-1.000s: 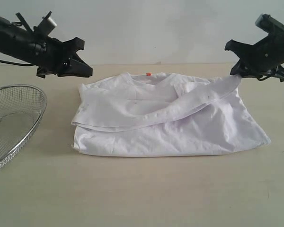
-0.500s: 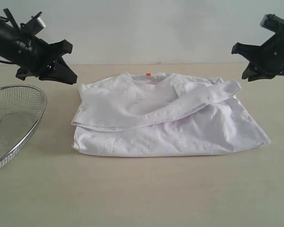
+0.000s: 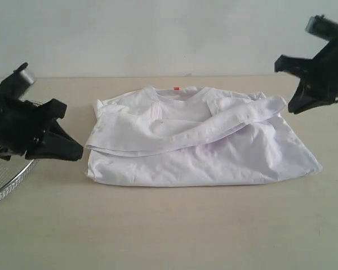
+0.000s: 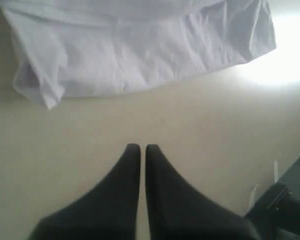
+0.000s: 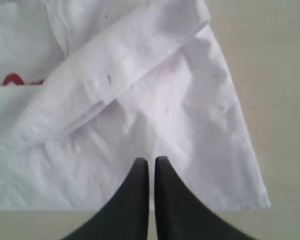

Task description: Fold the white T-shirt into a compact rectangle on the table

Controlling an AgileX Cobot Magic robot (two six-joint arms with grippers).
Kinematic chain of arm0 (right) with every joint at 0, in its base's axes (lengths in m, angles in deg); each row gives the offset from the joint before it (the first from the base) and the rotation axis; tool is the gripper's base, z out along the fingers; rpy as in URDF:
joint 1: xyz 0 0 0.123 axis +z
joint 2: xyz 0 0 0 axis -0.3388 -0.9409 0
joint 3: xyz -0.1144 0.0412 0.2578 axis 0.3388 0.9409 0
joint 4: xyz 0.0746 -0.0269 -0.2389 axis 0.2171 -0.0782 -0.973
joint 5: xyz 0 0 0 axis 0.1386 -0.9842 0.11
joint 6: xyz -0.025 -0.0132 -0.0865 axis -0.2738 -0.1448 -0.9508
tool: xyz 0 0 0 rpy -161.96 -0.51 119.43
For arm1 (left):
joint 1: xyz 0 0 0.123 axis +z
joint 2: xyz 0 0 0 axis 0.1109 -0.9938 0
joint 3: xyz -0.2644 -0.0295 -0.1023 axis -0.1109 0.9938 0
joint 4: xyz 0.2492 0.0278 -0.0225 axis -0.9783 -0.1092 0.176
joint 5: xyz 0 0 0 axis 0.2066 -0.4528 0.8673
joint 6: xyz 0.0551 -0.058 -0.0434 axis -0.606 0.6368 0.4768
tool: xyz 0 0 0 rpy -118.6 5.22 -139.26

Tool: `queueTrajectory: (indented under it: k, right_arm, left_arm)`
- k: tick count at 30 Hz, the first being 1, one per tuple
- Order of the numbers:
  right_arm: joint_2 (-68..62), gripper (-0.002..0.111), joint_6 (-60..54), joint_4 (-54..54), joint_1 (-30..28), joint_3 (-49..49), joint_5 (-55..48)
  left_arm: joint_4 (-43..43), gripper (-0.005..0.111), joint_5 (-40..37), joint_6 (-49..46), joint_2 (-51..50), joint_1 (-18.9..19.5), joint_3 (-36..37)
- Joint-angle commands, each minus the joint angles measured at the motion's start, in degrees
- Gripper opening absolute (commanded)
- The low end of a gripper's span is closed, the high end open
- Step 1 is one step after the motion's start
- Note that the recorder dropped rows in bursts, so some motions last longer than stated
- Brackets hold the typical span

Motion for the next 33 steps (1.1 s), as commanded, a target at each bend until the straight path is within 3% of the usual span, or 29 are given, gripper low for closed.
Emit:
queueTrajectory:
  k: [1, 5, 8, 11, 21, 27, 33]
  right_arm:
    - [1.32, 0.0, -3.71, 0.47, 5.59, 12.99, 10.71]
    - [1.32, 0.0, -7.18, 7.65, 12.33, 22.12, 24.37]
    - [1.21, 0.0, -12.38, 7.96, 18.76, 22.23, 25.22]
    - [1.21, 0.0, -12.37, 7.71, 21.21, 22.23, 24.35]
    - [1.09, 0.0, -12.49, 11.96, 21.65, 21.06, 30.82]
    - [-3.43, 0.0, -16.85, 17.18, 23.14, 13.75, 27.45]
    - [-7.26, 0.0, -16.96, 18.2, 27.0, 10.03, 29.01]
  left_arm:
    - [2.14, 0.005, 0.44, -3.86, 2.93, 0.11, 6.68]
    - [3.9, 0.005, 4.63, -4.1, 5.4, 0.11, 11.87]
    - [4.89, 0.005, 4.72, -4.73, 5.62, 0.11, 13.48]
    - [7.48, 0.005, 4.72, -5.67, 5.62, 0.11, 14.78]
    - [10.01, 0.005, 4.48, -10.1, 5.66, 0.11, 17.36]
    - [23.13, 0.005, 0.29, -18.35, 5.66, 0.11, 17.36]
    - [28.51, 0.005, -2.76, -22.69, 5.66, 0.01, 17.36]
